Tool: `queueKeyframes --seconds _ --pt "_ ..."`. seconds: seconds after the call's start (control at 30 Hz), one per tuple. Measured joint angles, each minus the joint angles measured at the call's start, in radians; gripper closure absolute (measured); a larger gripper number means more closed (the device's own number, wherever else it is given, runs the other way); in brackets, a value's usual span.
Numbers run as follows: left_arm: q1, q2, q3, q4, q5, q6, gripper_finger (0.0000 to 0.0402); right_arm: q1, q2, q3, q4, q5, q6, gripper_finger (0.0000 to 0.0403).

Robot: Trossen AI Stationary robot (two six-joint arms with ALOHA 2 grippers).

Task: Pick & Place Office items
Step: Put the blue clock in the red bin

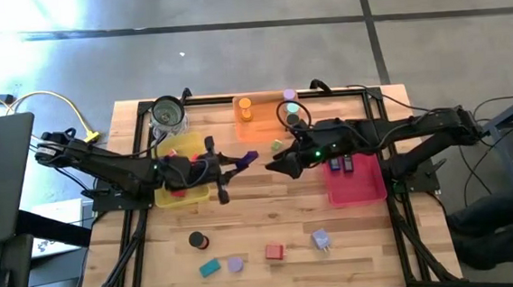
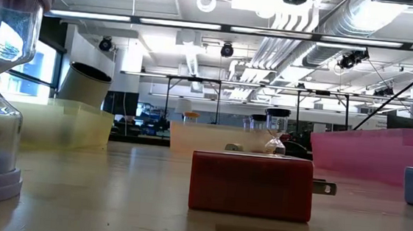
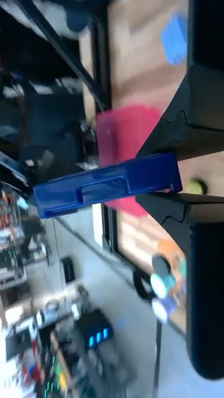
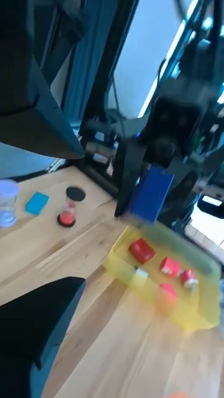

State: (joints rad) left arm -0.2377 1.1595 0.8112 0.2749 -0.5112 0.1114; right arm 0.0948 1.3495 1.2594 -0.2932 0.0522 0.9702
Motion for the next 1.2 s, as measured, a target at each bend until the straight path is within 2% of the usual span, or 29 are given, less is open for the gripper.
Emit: queueKeyframes --seconds 0.17,0.37,0.63,0.9,1.2 --pt "-0.008 0.000 0.002 -0.030 -0.096 0.055 0.0340 0.000 0.000 0.000 0.078 -0.008 -0.035 0.0088" --pt "0.009 0.005 0.003 -0.030 -0.100 0.057 0.0340 -0.030 0.000 0.000 0.096 -0.003 -0.043 0.0088" --pt "0.048 0.030 0.005 -0.025 -0.085 -0.093 0.0340 -0.103 0.013 0.000 0.093 -0.008 -0.020 0.0088" --pt "0.060 0.067 0.004 -0.019 -0.003 -0.124 0.0340 -0.167 0.068 -0.002 0.065 -0.173 0.022 0.0088" --pt "0.061 0.095 0.004 -0.017 0.074 -0.151 0.0340 -0.181 0.143 -0.002 0.107 -0.311 0.038 0.0088"
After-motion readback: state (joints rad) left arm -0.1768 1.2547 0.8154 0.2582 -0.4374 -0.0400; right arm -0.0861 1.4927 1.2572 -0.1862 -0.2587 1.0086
